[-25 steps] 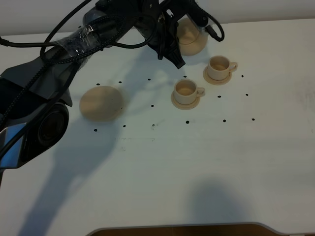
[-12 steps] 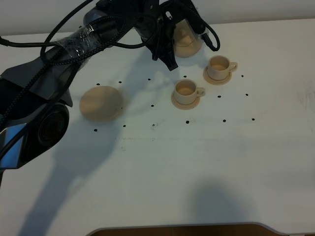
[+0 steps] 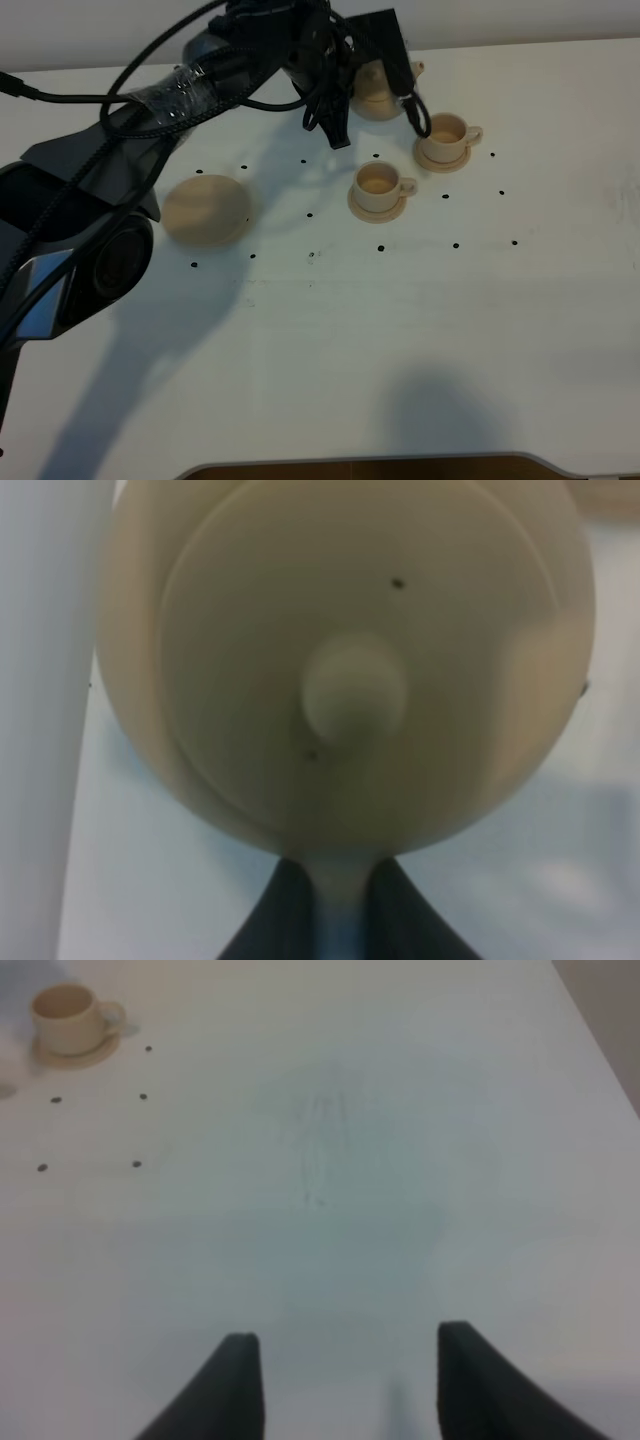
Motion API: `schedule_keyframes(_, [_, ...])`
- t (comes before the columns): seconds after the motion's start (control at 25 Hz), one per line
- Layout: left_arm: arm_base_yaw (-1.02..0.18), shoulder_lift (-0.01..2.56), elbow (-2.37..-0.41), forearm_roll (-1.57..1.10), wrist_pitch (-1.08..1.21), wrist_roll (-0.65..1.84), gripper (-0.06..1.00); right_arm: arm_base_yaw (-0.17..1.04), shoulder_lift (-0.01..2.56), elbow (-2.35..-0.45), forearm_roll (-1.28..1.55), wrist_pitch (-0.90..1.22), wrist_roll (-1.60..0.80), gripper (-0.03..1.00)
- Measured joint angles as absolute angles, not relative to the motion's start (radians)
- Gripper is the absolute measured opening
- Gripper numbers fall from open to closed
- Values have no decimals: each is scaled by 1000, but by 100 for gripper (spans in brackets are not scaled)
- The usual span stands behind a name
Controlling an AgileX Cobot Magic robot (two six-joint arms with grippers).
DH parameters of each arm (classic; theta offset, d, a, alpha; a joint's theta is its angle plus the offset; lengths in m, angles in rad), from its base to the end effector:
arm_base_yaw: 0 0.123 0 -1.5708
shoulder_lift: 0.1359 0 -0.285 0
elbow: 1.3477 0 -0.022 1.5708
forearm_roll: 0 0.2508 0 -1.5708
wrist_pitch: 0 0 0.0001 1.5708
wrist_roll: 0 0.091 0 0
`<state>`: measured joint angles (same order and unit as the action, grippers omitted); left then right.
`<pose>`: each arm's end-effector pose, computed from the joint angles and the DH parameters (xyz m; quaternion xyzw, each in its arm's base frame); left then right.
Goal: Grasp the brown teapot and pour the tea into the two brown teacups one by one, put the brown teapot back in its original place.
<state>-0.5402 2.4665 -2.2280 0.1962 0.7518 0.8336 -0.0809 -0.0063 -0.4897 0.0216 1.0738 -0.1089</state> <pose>0.4799 -0.2736 0.1829 0.6316 0.6980 0.1334 0.3099 -0.0050 0.0021 0.2734 -0.0125 0.8575 -0.0380 0.5129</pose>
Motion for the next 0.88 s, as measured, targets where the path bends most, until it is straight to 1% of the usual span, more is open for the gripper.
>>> schedule_keyframes(0.68, [-573,2517,-2228,218,605,981,13,-81,-6,-490,22,1074,-109,40])
schedule_keyframes(0.88, [-579,2517,-2228,236,604,1019,13,-81,-6,-490,22,1074,-109,40])
